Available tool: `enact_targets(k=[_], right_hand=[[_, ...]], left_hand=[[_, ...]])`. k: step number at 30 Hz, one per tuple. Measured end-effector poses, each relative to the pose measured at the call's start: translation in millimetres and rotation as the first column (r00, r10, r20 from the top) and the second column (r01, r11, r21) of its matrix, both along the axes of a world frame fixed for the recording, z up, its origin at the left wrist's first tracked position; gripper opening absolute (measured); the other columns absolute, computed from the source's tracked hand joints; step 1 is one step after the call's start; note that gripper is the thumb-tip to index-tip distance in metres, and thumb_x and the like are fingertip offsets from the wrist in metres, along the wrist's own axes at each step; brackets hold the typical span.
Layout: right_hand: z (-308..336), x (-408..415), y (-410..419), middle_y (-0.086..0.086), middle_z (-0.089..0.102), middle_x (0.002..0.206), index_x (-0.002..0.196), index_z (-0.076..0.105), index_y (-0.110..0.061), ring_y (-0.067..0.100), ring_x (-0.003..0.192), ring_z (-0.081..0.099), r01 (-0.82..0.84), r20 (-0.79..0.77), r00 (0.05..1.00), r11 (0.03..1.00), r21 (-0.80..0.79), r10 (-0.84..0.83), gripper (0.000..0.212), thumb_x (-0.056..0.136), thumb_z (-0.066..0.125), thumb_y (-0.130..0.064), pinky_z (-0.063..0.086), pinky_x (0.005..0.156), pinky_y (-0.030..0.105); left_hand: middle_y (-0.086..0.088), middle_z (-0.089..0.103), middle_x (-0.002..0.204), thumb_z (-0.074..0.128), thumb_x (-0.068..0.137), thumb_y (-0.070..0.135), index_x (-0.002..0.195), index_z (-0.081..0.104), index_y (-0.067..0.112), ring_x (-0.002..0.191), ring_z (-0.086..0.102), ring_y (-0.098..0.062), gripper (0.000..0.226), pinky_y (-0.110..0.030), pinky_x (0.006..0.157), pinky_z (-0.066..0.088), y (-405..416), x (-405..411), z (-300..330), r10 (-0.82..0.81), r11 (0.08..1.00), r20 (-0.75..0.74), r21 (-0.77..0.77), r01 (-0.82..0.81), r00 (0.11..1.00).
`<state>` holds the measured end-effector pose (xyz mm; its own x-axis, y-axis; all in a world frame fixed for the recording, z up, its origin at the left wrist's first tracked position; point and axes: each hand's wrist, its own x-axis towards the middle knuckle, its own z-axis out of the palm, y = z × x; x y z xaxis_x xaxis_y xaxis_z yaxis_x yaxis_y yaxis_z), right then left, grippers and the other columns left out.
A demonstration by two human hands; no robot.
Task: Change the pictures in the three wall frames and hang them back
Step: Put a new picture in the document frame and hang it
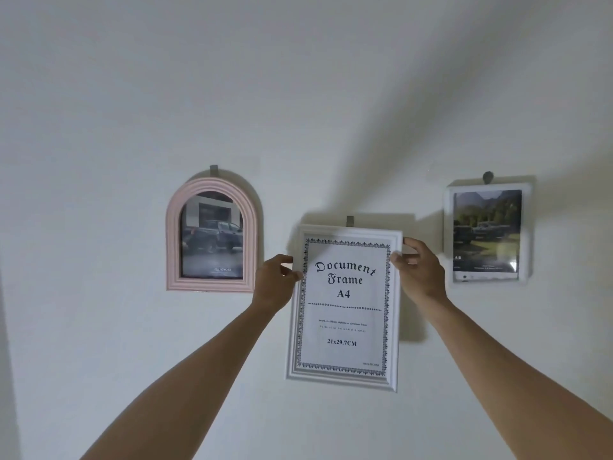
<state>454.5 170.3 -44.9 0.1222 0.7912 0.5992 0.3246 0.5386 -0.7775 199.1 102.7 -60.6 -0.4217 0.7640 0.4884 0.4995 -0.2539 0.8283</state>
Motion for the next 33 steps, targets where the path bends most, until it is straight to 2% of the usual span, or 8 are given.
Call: enact_targets(k=[6,11,16,19,23,25,27,33], right_hand=[[-10,-7,14,-0.001,0.071,0.095,0.121,0.064,-0.024,0.015,0.089,0.064,0.039,-0.032,0.999,0.999,-0.009,-0.039,0.027,0.094,0.064,-0.022,0.038,0.067,0.009],[-23,-7,16,-0.013,0.068,0.081,0.113,0.070,-0.025,0.009,0.081,0.063,0.028,-0.085,0.996,0.999,0.022,-0.026,0.022,0.093,0.066,-0.018,0.035,0.062,-0.002],[-14,-17,22,-0.002,0.068,0.093,0.114,0.070,-0.031,0.013,0.084,0.063,0.022,-0.155,0.988,0.987,0.159,0.002,0.027,0.092,0.068,-0.016,0.043,0.078,0.011],[-12,-20,30,0.001,0.070,0.093,0.105,0.069,-0.035,0.018,0.085,0.065,0.047,-0.122,0.992,0.984,0.170,-0.027,0.025,0.091,0.068,-0.015,0.047,0.083,0.024],[-19,-20,36,0.001,0.070,0.090,0.115,0.071,-0.024,0.019,0.084,0.064,0.080,-0.118,0.991,0.982,0.169,-0.061,0.026,0.091,0.068,-0.015,0.042,0.075,0.015],[-20,-20,37,0.001,0.070,0.093,0.116,0.070,-0.025,0.017,0.083,0.064,0.111,-0.083,0.992,0.979,0.170,-0.098,0.024,0.093,0.066,-0.019,0.045,0.076,0.017],[-19,-18,38,0.000,0.071,0.093,0.110,0.069,-0.025,0.016,0.084,0.066,0.147,-0.034,0.989,0.977,0.153,-0.144,0.018,0.093,0.065,-0.024,0.046,0.076,0.025],[-18,-15,36,0.001,0.073,0.095,0.110,0.066,-0.023,0.018,0.087,0.070,0.126,-0.010,0.992,0.979,0.160,-0.126,0.018,0.092,0.064,-0.020,0.049,0.081,0.027]], left_hand=[[-0.002,0.071,0.072,0.067,0.085,0.001,0.109,0.070,0.011,0.062,0.062,-0.020,0.026,-0.044,0.071,0.061,19,-8,-8,-0.046,0.999,-0.030,-0.009,0.046,0.998],[0.002,0.070,0.075,0.068,0.084,0.003,0.107,0.073,0.012,0.066,0.062,-0.015,0.025,-0.040,0.074,0.060,25,-10,-19,-0.072,0.996,-0.080,0.037,0.075,0.994],[0.002,0.072,0.081,0.068,0.086,0.006,0.099,0.070,0.015,0.064,0.061,-0.008,0.016,-0.017,0.064,0.050,27,-13,-17,-0.040,0.992,-0.028,0.116,0.043,0.999],[0.004,0.071,0.080,0.070,0.085,0.005,0.098,0.070,0.015,0.063,0.061,-0.011,0.017,-0.021,0.067,0.053,27,-16,-13,-0.051,0.992,-0.030,0.113,0.055,0.998],[0.003,0.072,0.079,0.075,0.080,0.006,0.096,0.070,0.015,0.069,0.067,-0.017,0.019,-0.040,0.073,0.061,29,-19,-12,-0.053,0.993,-0.033,0.099,0.056,0.998],[0.001,0.073,0.079,0.078,0.079,0.009,0.094,0.071,0.015,0.071,0.069,-0.020,0.017,-0.043,0.072,0.061,28,-20,-12,-0.044,0.994,-0.049,0.096,0.048,0.998],[0.001,0.074,0.079,0.079,0.077,0.011,0.092,0.074,0.014,0.065,0.066,-0.016,0.016,-0.038,0.073,0.060,29,-21,-12,-0.026,0.994,-0.058,0.104,0.032,0.998],[0.000,0.071,0.079,0.081,0.079,0.019,0.105,0.073,0.009,0.057,0.059,-0.009,0.029,-0.010,0.060,0.045,26,-16,-12,0.023,0.993,-0.038,0.112,-0.019,0.999]])
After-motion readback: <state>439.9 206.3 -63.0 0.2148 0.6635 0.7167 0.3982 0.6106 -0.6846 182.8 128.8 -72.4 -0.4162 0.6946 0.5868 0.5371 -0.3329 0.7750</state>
